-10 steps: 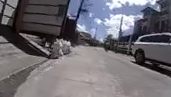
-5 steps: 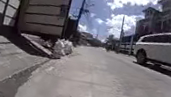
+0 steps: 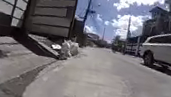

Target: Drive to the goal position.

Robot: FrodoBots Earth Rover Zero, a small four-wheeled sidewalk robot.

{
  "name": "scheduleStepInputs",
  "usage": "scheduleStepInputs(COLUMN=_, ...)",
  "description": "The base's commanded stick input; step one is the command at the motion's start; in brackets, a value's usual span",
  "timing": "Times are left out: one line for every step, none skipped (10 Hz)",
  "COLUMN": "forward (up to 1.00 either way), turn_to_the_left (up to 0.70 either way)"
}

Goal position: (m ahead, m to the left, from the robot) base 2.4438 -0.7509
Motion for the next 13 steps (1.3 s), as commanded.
scheduleStepInputs(forward=0.0, turn_to_the_left=0.09)
scheduleStepInputs(forward=0.0, turn_to_the_left=0.08)
scheduleStepInputs(forward=0.0, turn_to_the_left=0.06)
scheduleStepInputs(forward=0.0, turn_to_the_left=0.05)
scheduleStepInputs(forward=0.0, turn_to_the_left=0.03)
scheduleStepInputs(forward=0.0, turn_to_the_left=0.01)
scheduleStepInputs(forward=0.02, turn_to_the_left=-0.01)
scheduleStepInputs(forward=0.12, turn_to_the_left=-0.05)
scheduleStepInputs(forward=0.22, turn_to_the_left=-0.09)
scheduleStepInputs(forward=0.31, turn_to_the_left=-0.13)
scheduleStepInputs(forward=0.41, turn_to_the_left=-0.16)
scheduleStepInputs(forward=0.51, turn_to_the_left=-0.2)
scheduleStepInputs(forward=0.6, turn_to_the_left=-0.24)
